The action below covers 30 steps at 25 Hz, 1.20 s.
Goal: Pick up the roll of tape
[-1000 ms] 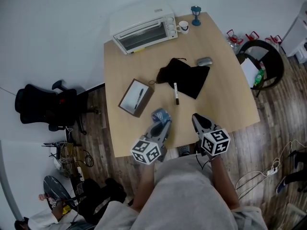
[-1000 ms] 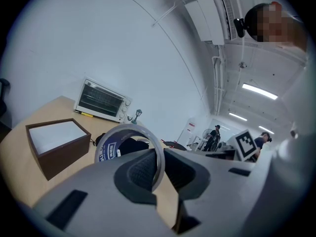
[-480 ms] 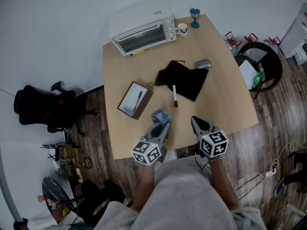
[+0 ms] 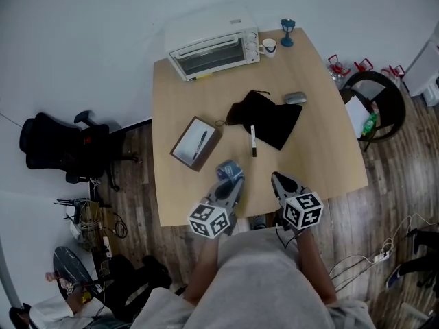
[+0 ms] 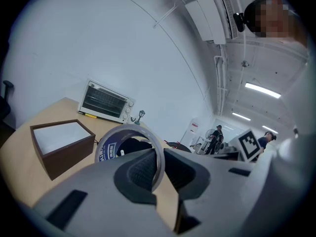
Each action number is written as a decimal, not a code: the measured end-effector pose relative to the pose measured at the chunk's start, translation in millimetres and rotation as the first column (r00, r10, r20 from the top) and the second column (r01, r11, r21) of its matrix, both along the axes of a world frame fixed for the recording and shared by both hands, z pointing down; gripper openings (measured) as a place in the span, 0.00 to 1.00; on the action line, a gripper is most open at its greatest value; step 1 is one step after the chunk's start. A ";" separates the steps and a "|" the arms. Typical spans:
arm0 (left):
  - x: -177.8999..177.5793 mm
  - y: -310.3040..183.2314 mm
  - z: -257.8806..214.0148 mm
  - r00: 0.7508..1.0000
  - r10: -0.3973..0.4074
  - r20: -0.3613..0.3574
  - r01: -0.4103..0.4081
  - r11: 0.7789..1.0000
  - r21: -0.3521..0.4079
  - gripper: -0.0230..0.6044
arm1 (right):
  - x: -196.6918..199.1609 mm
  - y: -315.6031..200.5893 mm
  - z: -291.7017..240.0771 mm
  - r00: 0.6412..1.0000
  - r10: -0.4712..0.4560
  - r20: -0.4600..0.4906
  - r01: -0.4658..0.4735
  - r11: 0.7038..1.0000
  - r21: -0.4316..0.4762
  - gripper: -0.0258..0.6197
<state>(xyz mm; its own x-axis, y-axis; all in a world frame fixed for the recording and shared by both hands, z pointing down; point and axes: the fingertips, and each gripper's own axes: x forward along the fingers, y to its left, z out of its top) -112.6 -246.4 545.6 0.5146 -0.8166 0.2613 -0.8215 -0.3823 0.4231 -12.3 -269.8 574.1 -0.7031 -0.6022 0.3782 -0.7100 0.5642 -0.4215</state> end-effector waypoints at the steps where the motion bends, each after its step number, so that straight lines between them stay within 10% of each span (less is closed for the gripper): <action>1: -0.6 0.7 -0.3 1.000 -0.001 0.001 0.001 1.000 0.001 0.10 | -1.5 0.5 -0.4 1.000 -0.004 -0.002 0.004 1.000 0.001 0.05; 30: -8.7 5.3 0.4 0.999 -0.046 0.001 0.046 0.999 0.000 0.10 | -16.2 6.8 -1.5 0.995 -0.096 0.015 0.095 0.995 0.013 0.04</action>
<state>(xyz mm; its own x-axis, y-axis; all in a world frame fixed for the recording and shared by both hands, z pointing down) -121.3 -241.1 546.0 0.4762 -0.8393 0.2622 -0.8387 -0.3440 0.4222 -28.5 -263.0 572.6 -0.7634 -0.5366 0.3596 -0.6460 0.6344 -0.4246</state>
